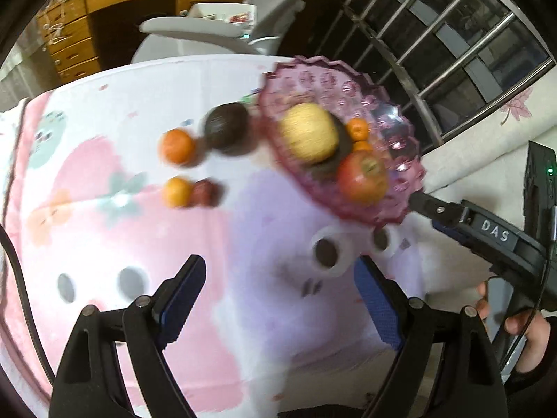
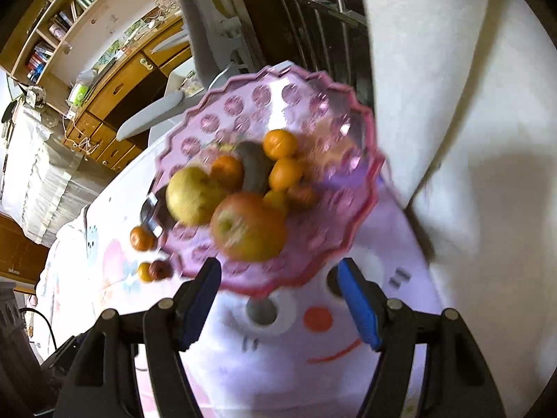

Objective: Organize fruits
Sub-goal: 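Carry the apple with the left tool and mandarin with the right tool into the bowl, release, then withdraw both tools from the bowl toward the avocado and mandarins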

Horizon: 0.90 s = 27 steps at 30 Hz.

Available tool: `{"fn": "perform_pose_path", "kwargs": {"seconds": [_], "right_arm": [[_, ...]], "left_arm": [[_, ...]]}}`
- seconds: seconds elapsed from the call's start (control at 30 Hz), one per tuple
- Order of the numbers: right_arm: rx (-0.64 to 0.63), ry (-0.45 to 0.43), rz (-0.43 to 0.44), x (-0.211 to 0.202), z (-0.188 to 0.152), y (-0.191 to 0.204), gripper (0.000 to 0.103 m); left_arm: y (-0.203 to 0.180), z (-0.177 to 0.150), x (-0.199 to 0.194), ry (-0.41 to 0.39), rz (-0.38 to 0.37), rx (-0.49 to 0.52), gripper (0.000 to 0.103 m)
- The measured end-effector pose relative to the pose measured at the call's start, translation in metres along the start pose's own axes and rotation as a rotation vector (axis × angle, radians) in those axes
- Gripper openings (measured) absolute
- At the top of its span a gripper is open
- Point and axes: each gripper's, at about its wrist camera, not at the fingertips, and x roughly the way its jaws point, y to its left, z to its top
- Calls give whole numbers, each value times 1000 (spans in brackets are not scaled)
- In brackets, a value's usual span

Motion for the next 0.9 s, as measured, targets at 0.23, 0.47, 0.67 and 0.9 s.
{"fn": "perform_pose_path", "kwargs": {"seconds": [0.23,0.47,0.67,0.9], "right_arm": [[29,-18,-19,-13,-58,38,70],[46,-69,-16,-17,-112,86,70],[41,-88,-18,-14,-134,117,70],[-81,-147,-27,-16,-142,150,70]], "left_arm": [[73,-36,-40,25,9,-6,86],[122,-48,-65,37,20,51,86],[151,-40,-81,52,14,67,86],[160,-16,-82,93,54,110,86]]}}
